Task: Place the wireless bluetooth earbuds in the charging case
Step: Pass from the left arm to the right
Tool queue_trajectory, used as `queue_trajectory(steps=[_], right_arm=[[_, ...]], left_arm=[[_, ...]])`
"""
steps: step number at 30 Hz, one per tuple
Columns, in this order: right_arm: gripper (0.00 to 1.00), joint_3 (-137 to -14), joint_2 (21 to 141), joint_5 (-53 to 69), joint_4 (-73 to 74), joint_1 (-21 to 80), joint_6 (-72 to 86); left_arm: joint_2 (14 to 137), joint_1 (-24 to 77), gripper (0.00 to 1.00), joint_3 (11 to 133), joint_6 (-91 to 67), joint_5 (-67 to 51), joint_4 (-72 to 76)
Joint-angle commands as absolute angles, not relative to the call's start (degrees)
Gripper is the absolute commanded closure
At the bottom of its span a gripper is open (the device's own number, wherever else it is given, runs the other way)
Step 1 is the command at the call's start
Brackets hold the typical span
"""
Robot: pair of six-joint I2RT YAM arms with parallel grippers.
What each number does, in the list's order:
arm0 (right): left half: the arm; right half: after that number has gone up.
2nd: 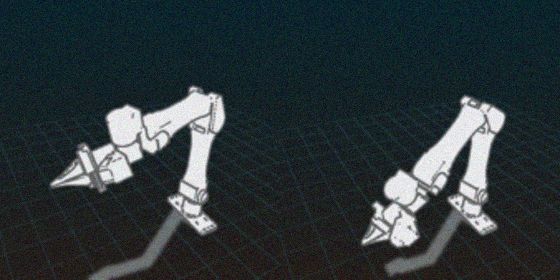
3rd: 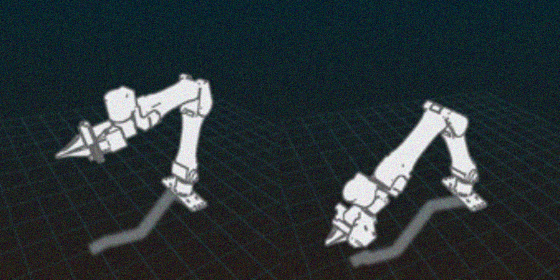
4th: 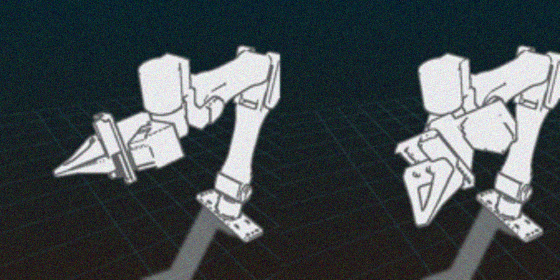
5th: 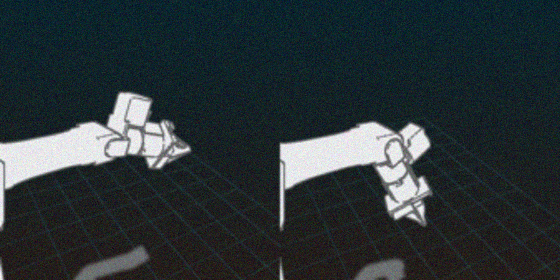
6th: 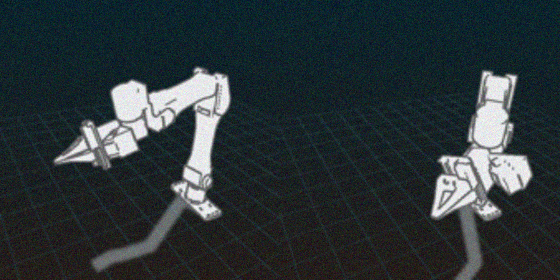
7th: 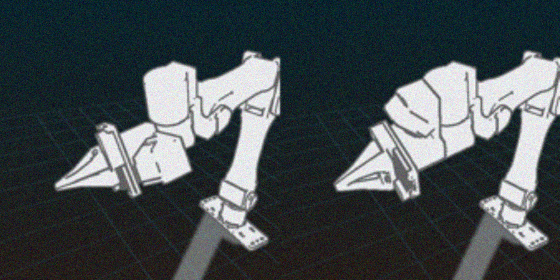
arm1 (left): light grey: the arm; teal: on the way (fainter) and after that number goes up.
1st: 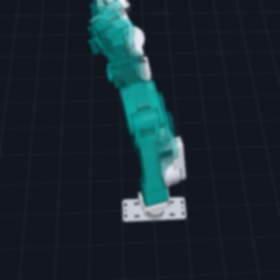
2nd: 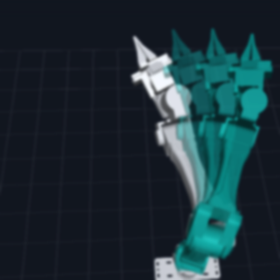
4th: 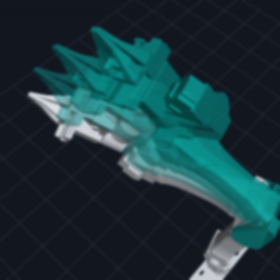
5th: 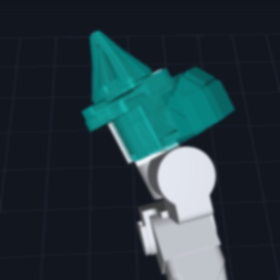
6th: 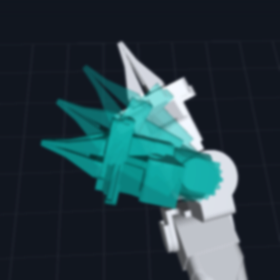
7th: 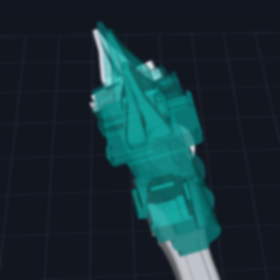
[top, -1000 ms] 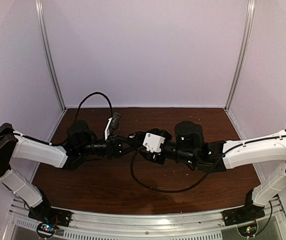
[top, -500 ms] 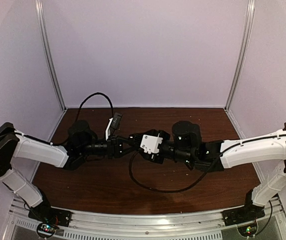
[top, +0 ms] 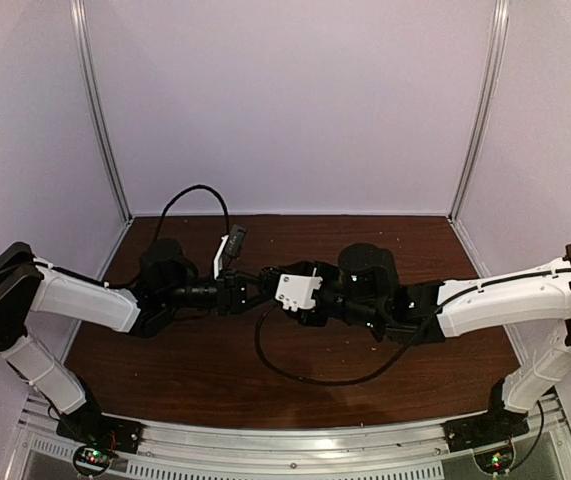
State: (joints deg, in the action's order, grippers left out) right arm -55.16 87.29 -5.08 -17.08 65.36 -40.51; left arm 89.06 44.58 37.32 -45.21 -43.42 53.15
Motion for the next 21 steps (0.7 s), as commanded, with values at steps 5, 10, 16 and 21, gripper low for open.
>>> queue_trajectory(steps=[5,10,16,21], right_arm=[[0.68,-56.0,87.6,-5.7,-19.8,65.9,-40.3],[0.71,-55.1,87.6,-5.4,-20.4,64.4,-38.5],[0.71,-54.7,88.7,-0.4,-20.8,60.2,-33.4],[0.73,-55.5,93.4,4.7,-21.3,57.7,-28.3]], left_arm=[[89.1,45.1,0.84,39.0,-45.3,-43.1,53.3],[88.0,43.3,0.55,37.5,-46.5,-43.0,54.9],[81.6,39.5,0.18,34.8,-43.8,-39.4,50.9],[74.6,34.7,0.02,33.7,-39.3,-31.5,42.4]])
